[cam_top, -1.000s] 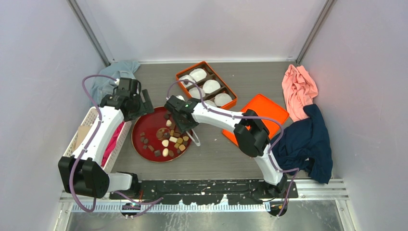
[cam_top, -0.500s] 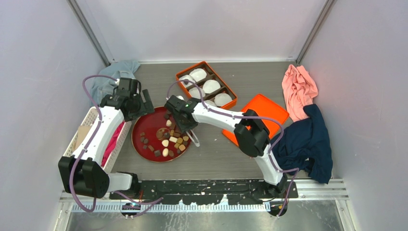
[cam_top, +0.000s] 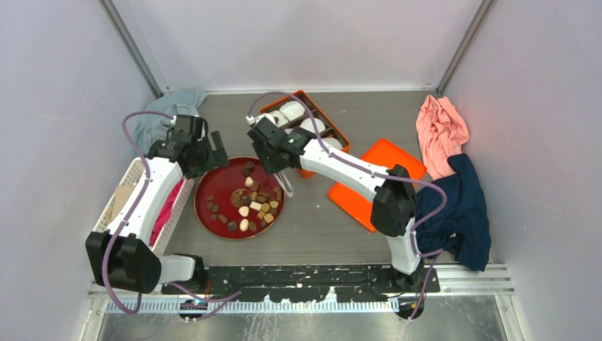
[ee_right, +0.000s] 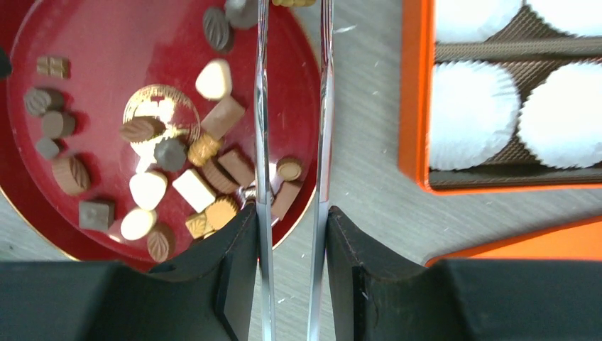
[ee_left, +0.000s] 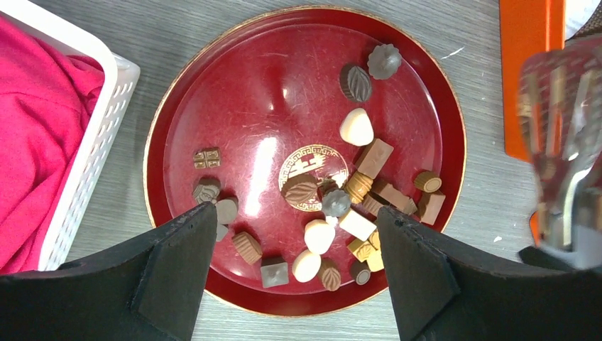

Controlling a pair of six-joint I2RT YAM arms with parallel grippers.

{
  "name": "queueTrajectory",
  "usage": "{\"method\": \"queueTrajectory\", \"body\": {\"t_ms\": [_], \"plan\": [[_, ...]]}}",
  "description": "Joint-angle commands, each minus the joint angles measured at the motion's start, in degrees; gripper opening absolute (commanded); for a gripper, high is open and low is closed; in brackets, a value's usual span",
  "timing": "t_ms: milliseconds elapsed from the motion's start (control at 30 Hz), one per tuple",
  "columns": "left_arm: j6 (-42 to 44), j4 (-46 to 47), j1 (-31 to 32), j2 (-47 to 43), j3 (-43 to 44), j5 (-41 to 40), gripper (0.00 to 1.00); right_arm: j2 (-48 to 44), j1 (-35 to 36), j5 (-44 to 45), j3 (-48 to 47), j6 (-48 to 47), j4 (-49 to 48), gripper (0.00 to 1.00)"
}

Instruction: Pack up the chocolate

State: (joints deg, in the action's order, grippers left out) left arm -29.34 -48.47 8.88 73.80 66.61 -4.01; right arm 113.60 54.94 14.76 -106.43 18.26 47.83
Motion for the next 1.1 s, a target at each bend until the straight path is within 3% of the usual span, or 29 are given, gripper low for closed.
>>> {"method": "queueTrajectory", "body": {"t_ms": [0,400,567,800,1067], "plan": [[1.5,2.4,-0.2,-2.7,1.1,-1.7,0.84,-1.9,-3.5,2.6,-5.0,-1.8,-2.2,0.27],[2.1,0.8,-0.3,-0.5,3.3,-2.7,0.84,9.5,-13.5,2.1,-19.5,-5.0,-0.6,0.29],[1.5,0.9,-0.2,-1.2,2.6,-2.8,0.84,12.3,-16.6,1.2,-21.3,-3.8,-2.5,0.29],[0.8,1.7,-0.2,-3.2,1.4,-3.2,0.84,14.1,-17.9,1.4,-20.2,-4.9,-6.3,0.28],[1.0,1.0,-0.2,-3.0,1.6,-3.0,0.84,20.8,-19.6,1.1,-27.8,-4.3,-3.9,0.30]]}}
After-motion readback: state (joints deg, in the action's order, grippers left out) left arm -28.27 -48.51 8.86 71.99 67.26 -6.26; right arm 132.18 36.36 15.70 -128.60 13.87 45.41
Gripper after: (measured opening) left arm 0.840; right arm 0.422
